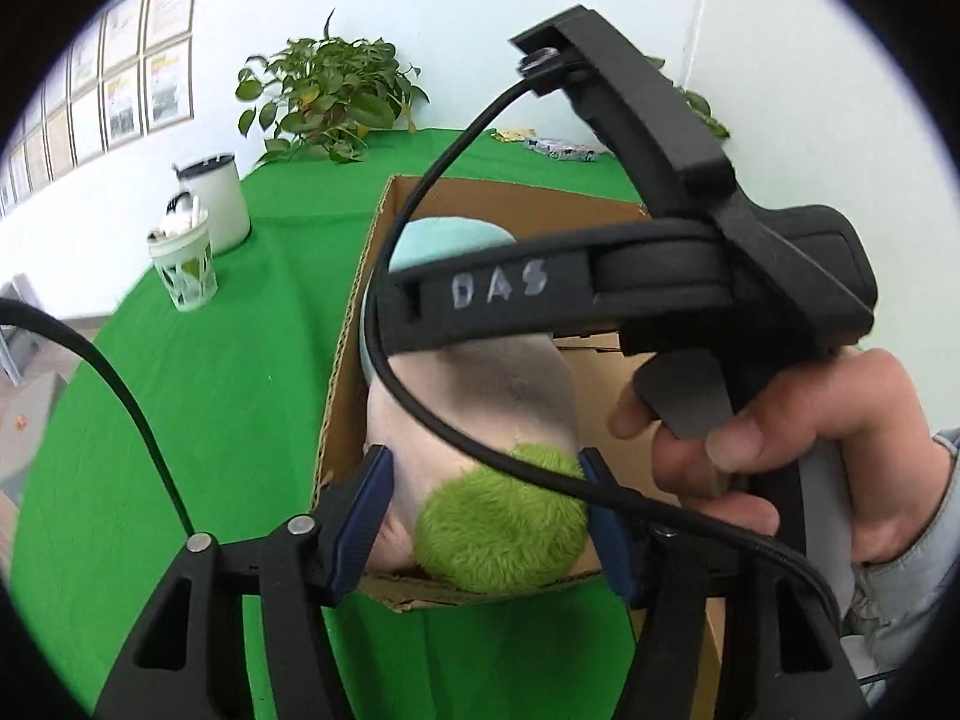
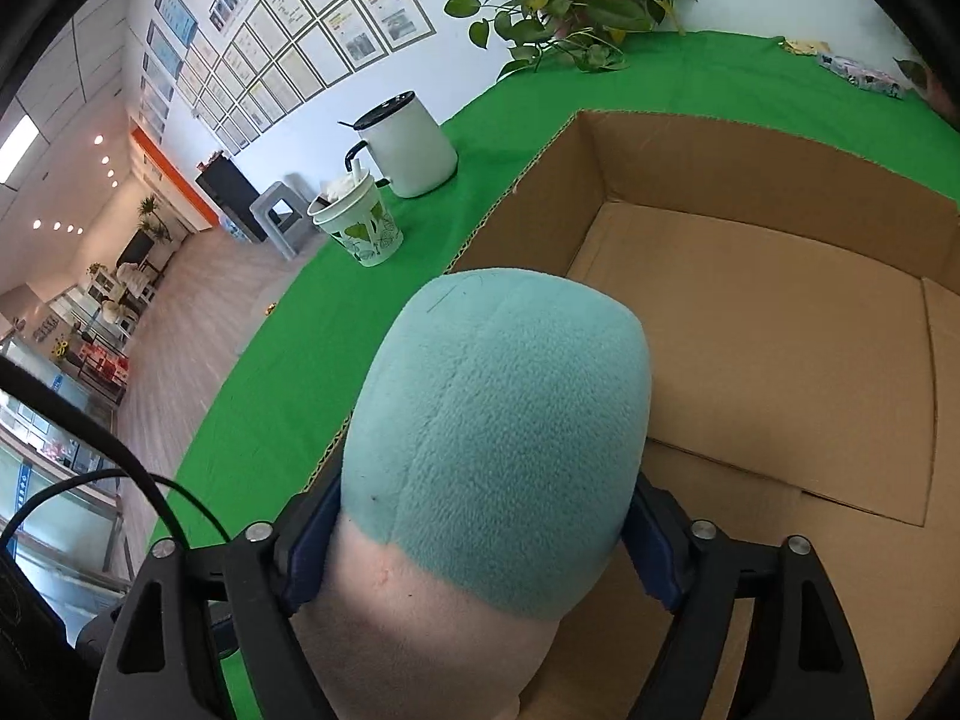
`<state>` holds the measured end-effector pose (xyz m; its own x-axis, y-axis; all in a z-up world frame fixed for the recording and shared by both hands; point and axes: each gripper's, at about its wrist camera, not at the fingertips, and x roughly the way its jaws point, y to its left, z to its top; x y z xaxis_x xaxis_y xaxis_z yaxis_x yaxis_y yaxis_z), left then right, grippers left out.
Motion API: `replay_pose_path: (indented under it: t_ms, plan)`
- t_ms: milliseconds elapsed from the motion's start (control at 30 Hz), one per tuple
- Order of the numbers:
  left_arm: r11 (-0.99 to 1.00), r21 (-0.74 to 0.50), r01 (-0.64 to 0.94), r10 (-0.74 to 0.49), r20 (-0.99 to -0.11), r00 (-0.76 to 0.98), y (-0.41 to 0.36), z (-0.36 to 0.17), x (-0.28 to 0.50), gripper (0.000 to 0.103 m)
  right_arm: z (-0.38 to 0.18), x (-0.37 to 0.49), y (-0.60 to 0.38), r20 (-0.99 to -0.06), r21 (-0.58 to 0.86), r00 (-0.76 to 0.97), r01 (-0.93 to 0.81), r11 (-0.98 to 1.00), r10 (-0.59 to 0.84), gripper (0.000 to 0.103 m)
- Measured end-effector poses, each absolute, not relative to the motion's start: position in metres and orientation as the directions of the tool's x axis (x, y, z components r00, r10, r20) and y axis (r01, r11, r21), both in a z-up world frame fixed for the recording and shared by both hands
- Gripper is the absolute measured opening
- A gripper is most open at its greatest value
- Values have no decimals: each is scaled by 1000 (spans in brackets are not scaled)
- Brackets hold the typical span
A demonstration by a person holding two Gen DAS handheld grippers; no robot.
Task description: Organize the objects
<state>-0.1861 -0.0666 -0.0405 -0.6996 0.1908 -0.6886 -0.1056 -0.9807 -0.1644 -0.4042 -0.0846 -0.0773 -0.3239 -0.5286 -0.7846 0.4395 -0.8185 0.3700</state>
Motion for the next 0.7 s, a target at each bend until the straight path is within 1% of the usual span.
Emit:
replay_pose_path:
  t_ms: [67, 167, 267, 300, 367, 400, 433, 467, 533, 600, 700]
  plan:
    - [-974, -210, -86, 210, -685, -698, -73, -41, -185, 55, -73, -398, -82, -785, 389, -322, 409, -825, -530, 95]
    - [-972, -222, -82, 214, -679, -703, -77, -43, -185, 54, -61, -390, -69, -765, 450, -317, 358, -818, -560, 96]
    - [-971, -224, -81, 215, -678, -703, -77, -42, -184, 54, -38, -380, -47, -712, 511, -341, 348, -786, -614, 99]
    - [-971, -223, -83, 216, -679, -702, -77, -42, -184, 54, -34, -377, -43, -707, 516, -348, 342, -786, -615, 99]
    - [-970, -227, -87, 222, -683, -695, -79, -41, -186, 55, -36, -371, -41, -726, 511, -328, 330, -794, -604, 98]
    - [-970, -226, -91, 225, -685, -693, -79, -40, -187, 55, -42, -369, -47, -743, 500, -304, 339, -797, -596, 88]
    - [-971, -222, -92, 223, -689, -689, -80, -40, -188, 55, -49, -365, -56, -772, 466, -282, 358, -809, -570, 80]
    - [-971, -219, -94, 222, -693, -686, -82, -41, -189, 55, -54, -362, -64, -789, 439, -279, 367, -820, -547, 67]
    - [-969, -226, -103, 234, -691, -684, -88, -40, -190, 54, -54, -359, -69, -777, 443, -310, 349, -826, -547, 68]
    - [-969, -220, -113, 236, -680, -694, -91, -33, -185, 50, -55, -360, -72, -765, 463, -325, 322, -826, -556, 64]
    - [-979, -178, -99, 192, -651, -734, -95, -21, -169, 46, -58, -355, -73, -753, 474, -357, 288, -832, -553, 62]
